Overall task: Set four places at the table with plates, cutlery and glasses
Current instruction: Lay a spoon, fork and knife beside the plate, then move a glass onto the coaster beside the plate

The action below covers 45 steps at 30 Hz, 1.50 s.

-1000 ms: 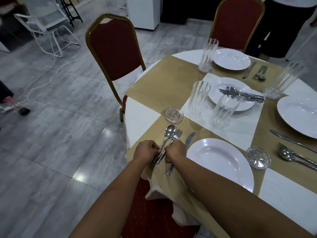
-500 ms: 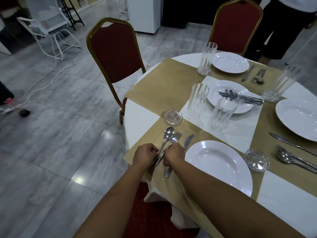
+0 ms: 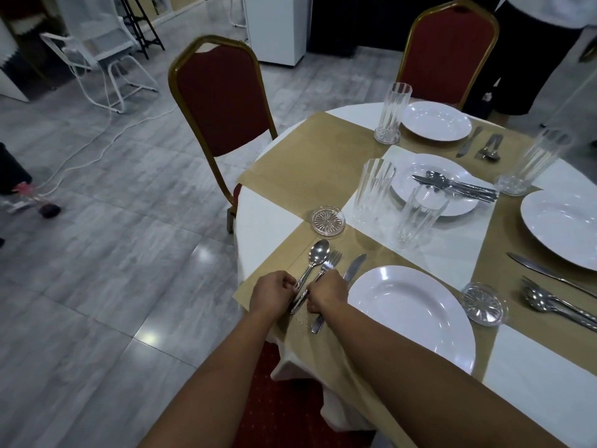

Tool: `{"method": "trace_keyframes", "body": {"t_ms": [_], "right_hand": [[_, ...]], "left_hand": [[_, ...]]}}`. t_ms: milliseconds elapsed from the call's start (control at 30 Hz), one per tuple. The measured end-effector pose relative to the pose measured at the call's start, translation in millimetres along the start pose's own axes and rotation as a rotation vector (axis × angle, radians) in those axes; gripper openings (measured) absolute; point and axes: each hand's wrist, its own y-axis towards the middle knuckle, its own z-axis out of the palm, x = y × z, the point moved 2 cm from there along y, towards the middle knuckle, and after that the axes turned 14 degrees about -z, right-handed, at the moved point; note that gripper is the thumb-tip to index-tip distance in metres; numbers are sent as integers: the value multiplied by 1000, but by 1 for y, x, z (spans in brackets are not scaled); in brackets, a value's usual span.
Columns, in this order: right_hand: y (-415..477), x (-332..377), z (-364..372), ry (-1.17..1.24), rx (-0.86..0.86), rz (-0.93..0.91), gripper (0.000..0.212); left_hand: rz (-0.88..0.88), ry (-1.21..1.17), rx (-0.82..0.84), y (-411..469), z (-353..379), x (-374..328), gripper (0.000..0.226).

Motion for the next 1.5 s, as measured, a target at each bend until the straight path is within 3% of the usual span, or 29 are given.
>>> {"method": "trace_keyframes", "body": {"t_ms": [467,867,1267,1333,1433,1500], "right_hand": [[-10,6,-3,-61,30,31,20],[-3,-1,6,-48,34,73,16],[-38,32,-27,-137,224,-76,19],[-43,37,-33,-41,221,-86,6],[-56,43,-52,272,144,-70,24],[-62,44,-71,382,63,-111,24]], "left_hand": [[1,11,3,0,1,1,15],[-17,-21,-39,-1,7,4,17],[-9,-4,-77,-26,2,-1,35],[-9,7,-107,-36,1,-2,36],[29,-21,-236,-63,4,-3,33],[51,-49,-333,-82,12,1,28]]}}
